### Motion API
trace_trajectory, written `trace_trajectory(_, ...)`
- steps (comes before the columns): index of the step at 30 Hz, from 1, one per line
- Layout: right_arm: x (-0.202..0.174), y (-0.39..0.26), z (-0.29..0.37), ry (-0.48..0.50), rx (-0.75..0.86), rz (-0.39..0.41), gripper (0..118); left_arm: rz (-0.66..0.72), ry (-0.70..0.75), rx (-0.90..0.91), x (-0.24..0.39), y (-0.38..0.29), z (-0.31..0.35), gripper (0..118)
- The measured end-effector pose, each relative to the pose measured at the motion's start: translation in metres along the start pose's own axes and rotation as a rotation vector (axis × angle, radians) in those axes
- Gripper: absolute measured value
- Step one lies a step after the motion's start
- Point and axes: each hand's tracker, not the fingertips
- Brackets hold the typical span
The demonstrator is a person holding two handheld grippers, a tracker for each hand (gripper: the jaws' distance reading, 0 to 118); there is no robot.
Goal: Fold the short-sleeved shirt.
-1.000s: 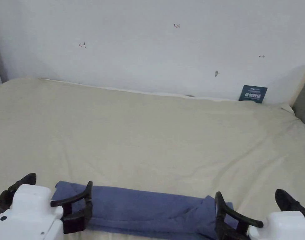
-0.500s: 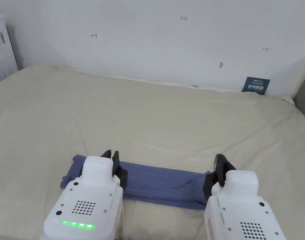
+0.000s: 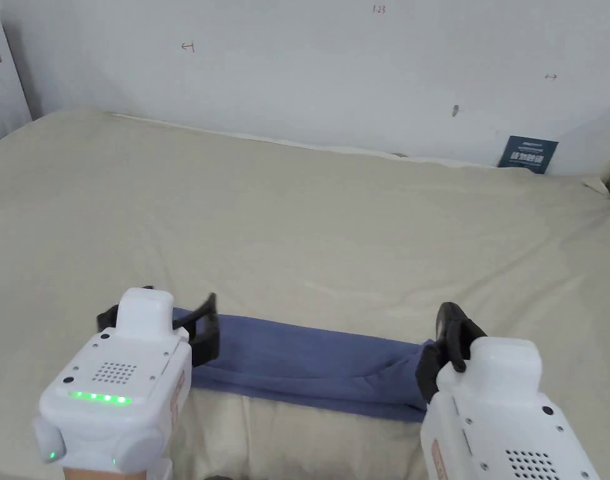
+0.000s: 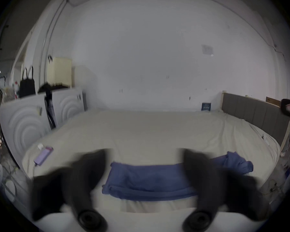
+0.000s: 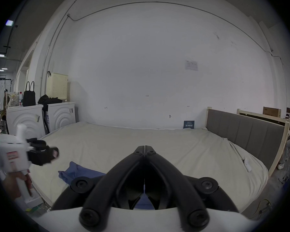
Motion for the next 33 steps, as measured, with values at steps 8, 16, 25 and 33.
trace_trajectory(8, -0.011, -0.022, -0.020, 0.032, -0.085, 0.014, 0, 0.002, 0.095, -0.340, -0.077, -0.069, -0.122, 118)
trace_trajectory(16, -0.020, -0.038, -0.030, 0.057, -0.146, 0.035, 0, 0.118, 0.077, -0.512, -0.097, -0.119, -0.183, 116)
trace_trajectory(25, -0.021, -0.045, -0.040, 0.058, -0.191, 0.017, 0, -0.175, 0.106, -0.458, -0.031, -0.115, -0.157, 12)
trace_trajectory(33, -0.023, -0.038, -0.034, 0.076, -0.172, 0.011, 0, -0.300, 0.214, -0.285, -0.074, -0.063, -0.119, 12)
